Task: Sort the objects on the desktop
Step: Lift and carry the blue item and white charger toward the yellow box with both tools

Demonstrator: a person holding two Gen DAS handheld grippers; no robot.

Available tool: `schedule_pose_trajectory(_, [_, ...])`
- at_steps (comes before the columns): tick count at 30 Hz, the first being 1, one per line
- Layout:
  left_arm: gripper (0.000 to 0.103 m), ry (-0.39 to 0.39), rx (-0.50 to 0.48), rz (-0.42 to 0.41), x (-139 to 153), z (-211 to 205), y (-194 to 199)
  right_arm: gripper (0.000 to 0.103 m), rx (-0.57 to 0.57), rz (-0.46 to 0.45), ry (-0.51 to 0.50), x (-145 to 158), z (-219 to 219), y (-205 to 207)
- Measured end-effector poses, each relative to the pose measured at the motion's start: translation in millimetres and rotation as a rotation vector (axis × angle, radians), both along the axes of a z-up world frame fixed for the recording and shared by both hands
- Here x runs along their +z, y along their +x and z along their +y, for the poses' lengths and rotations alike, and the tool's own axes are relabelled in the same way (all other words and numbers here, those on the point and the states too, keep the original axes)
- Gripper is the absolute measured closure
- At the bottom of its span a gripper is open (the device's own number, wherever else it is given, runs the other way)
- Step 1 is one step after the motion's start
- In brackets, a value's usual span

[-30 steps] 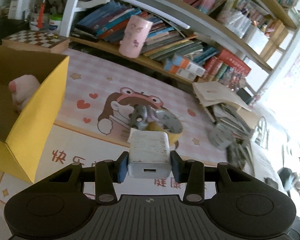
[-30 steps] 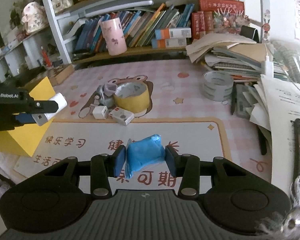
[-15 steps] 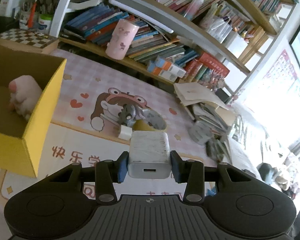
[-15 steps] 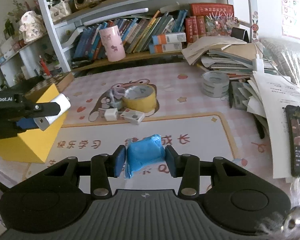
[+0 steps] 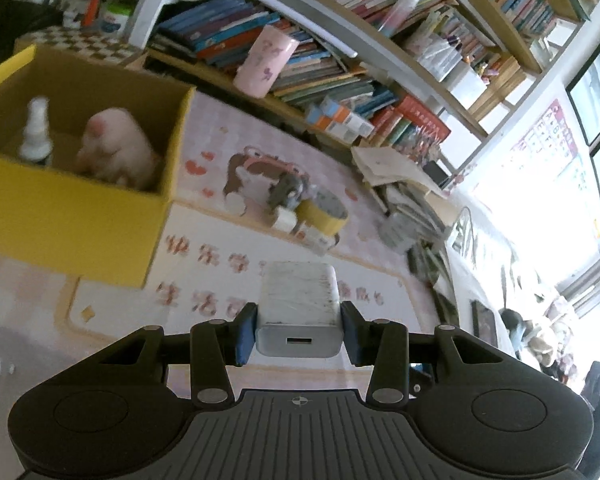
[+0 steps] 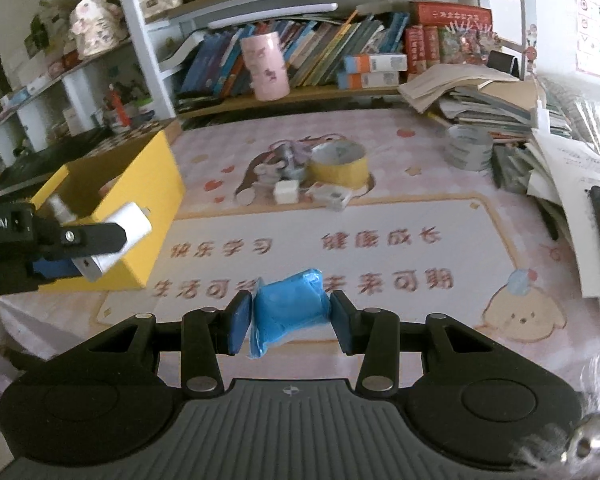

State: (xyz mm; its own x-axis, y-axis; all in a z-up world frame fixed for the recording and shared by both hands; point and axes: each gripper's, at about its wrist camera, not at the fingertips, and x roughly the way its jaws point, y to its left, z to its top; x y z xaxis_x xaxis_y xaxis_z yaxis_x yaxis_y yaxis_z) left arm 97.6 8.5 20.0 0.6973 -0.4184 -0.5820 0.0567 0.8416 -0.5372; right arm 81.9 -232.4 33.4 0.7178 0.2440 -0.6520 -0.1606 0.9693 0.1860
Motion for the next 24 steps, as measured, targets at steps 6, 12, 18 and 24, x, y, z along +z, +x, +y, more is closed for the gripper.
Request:
schedule_pose_trajectory(6, [0.061,-0.004,-0.015,0.015,-4.6,24.4,-28.5,0.063,0.007,0.02,0.022,-4.5,32.4,-22.3])
schedule_pose_trajectory(12, [0.061,-0.003,0.014,0.032,-8.8,53.5,-53.6,0.063,0.061,0.035,0.016,-7.2,68.0,-43.2])
schedule_pose_trajectory(18, [0.061,-0.006,0.056,0.048,-14.8,81.6,-79.6,0.063,0.108,0.057,0.019,-9.0,96.1,-57.7])
schedule_pose_trajectory(24, [0.061,-0.038,0.118,0.062,-20.6,105.4,-104.2,0.063,0.168,0.071,0.006,-9.9,120.5,-71.0])
